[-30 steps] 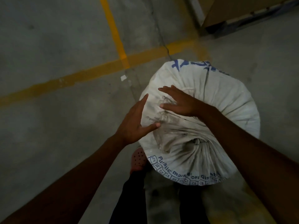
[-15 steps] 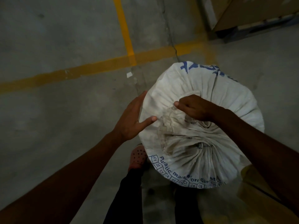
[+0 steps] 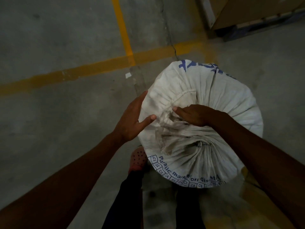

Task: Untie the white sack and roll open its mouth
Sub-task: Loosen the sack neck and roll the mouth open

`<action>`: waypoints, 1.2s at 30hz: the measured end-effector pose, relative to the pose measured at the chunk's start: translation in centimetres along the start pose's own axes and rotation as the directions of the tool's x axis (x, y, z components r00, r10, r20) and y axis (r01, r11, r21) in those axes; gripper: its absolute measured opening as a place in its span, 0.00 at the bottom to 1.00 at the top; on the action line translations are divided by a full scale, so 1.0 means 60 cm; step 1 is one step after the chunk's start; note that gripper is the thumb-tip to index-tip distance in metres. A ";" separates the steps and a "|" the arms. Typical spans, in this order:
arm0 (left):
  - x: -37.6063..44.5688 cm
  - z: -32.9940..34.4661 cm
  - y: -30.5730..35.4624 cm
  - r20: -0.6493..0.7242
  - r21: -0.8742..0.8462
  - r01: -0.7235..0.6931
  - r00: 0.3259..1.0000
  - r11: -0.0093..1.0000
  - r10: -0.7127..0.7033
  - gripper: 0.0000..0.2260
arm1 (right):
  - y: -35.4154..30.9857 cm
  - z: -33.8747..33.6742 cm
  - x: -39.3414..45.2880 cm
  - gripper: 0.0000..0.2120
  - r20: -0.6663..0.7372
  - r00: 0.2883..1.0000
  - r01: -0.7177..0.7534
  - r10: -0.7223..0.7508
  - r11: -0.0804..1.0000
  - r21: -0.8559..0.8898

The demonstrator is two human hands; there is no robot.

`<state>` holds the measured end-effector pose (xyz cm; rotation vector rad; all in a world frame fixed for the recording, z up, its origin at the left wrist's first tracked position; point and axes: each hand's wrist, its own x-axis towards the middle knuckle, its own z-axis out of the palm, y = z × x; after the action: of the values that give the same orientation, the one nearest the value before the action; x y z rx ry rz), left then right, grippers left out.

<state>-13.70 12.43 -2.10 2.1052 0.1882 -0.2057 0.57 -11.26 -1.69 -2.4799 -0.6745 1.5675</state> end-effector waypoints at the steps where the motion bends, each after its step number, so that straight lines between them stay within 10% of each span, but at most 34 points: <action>1: -0.001 0.000 0.002 -0.010 -0.007 -0.003 1.000 1.000 0.003 0.35 | -0.004 0.002 -0.003 0.38 -0.002 1.000 -0.015 0.015 1.000 -0.014; 7: -0.005 -0.004 -0.003 -0.029 -0.042 0.004 1.000 0.999 -0.006 0.34 | 0.003 0.018 -0.001 0.36 -0.236 0.926 0.198 -0.295 0.912 -0.360; 10: -0.003 -0.004 -0.019 -0.002 -0.027 0.049 0.999 0.998 -0.049 0.43 | 0.008 0.018 -0.001 0.50 -0.201 0.881 0.315 -0.428 0.849 -0.425; 20: 0.001 0.001 -0.003 -0.003 -0.037 0.004 1.000 0.999 -0.004 0.36 | 0.050 0.015 -0.105 0.48 0.031 0.879 0.408 -0.475 0.716 -0.566; 29: 0.011 0.045 0.018 0.096 -0.067 0.015 0.995 0.998 -0.008 0.39 | 0.118 0.038 -0.152 0.48 -0.044 0.956 0.241 -0.289 0.863 -0.445; 36: 0.023 0.076 0.035 0.164 -0.023 -0.022 0.986 0.999 0.025 0.39 | 0.190 0.071 -0.186 0.45 -0.334 0.937 -0.139 -0.105 0.765 -0.629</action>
<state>-12.24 7.54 -2.98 2.0569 0.0663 -0.3605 -3.82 -26.80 1.74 -3.1320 -1.3077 0.9196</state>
